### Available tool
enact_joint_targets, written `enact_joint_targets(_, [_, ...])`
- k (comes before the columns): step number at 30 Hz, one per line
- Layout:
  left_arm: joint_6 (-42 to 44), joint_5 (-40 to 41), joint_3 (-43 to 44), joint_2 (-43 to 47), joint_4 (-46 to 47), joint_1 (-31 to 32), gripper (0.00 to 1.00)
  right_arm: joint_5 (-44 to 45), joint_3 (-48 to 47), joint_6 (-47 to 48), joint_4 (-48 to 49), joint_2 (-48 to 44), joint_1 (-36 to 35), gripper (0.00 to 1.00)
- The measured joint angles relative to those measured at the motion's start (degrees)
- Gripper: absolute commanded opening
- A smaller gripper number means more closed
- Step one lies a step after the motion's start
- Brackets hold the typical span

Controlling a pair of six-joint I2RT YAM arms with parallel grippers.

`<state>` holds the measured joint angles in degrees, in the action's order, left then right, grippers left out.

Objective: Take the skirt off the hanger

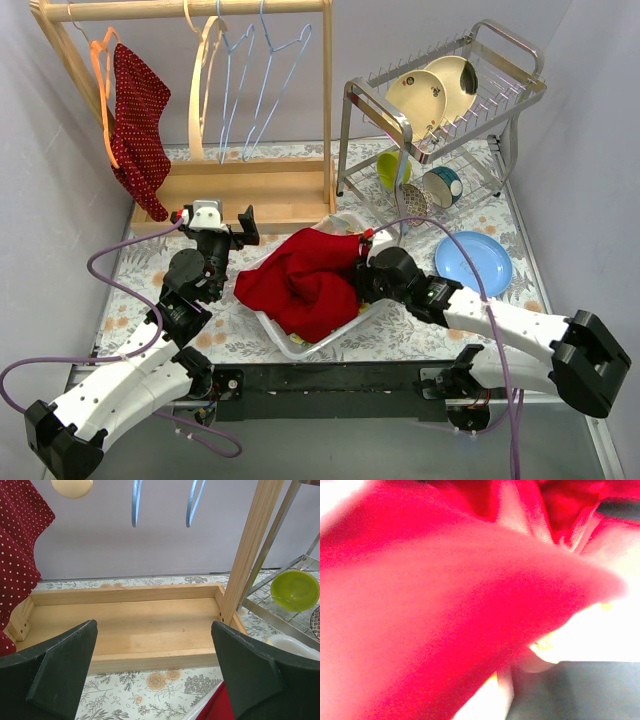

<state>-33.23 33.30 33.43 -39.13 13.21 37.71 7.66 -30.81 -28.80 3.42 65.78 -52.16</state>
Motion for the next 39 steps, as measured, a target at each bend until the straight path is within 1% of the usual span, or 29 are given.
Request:
enact_joint_targets(1, [0.0,0.22,0.0,0.02,0.0,0.0,0.98,0.24,-1.81,1.01,-3.48,-1.25,0.0,0.43])
enact_joint_targets(7, [0.0,0.74,0.0,0.02,0.0,0.0,0.98,0.48,-11.87,3.98,-15.17,-9.09,0.0,0.45])
enact_joint_targets(9, [0.02,0.85,0.0,0.02,0.0,0.0,0.98,-0.24,-15.32,4.7,-18.51,-11.26,0.0,0.43])
enact_joint_targets(11, [0.02,0.92,0.0,0.02,0.0,0.0,0.98,-1.42,-18.01,5.38,-20.57,-12.39,0.0,0.37])
enact_joint_targets(12, [0.0,0.98,0.0,0.02,0.0,0.0,0.98,-2.12,-19.96,5.84,-21.79,-12.52,0.0,0.35])
enact_joint_targets(15, [0.0,1.18,0.0,0.07,0.0,0.02,0.98,-3.02,-25.33,7.26,-22.75,-10.1,0.0,0.3])
enact_joint_targets(18, [0.02,1.38,0.0,0.33,0.0,0.02,0.98,-2.27,-31.47,8.63,-19.78,-3.56,0.0,0.25])
enact_joint_targets(20, [0.04,1.68,0.0,0.61,0.02,0.02,0.98,-0.92,-32.94,9.31,-16.79,1.29,0.0,0.2])
enact_joint_targets(22, [0.11,1.99,0.0,0.83,0.07,0.02,0.98,0.17,-32.26,9.16,-14.67,5.55,0.0,0.19])
enact_joint_targets(24, [0.26,2.36,0.0,0.96,0.11,0.02,0.98,1.11,-27.5,7.76,-12.17,9.73,0.0,0.18])
enact_joint_targets(28, [0.42,2.75,0.0,0.98,0.11,0.02,0.98,0.81,-10.6,3.17,-6.19,12.81,-0.09,0.16])
enact_joint_targets(29, [0.42,2.78,0.0,0.98,0.11,0.02,0.98,0.66,-8.04,2.1,-5.4,13.66,-0.11,0.16])
enact_joint_targets(33, [0.42,2.91,0.0,1.01,0.11,0.02,0.98,1.29,-8.46,1.62,-2.75,14.4,-0.11,0.17])
enact_joint_targets(35, [0.42,3.23,0.0,1.01,0.11,0.02,0.98,1.66,-8.66,1.88,-2.38,14.88,-0.11,0.19])
enact_joint_targets(37, [0.44,3.56,0.0,1.01,0.11,0.02,0.98,2.38,-9.53,2.21,-3.54,14.95,-0.17,0.2])
enact_joint_targets(39, [0.44,3.8,0.0,1.07,0.11,0.02,0.98,3.45,-11.13,2.8,-6.27,14.45,-0.39,0.24])
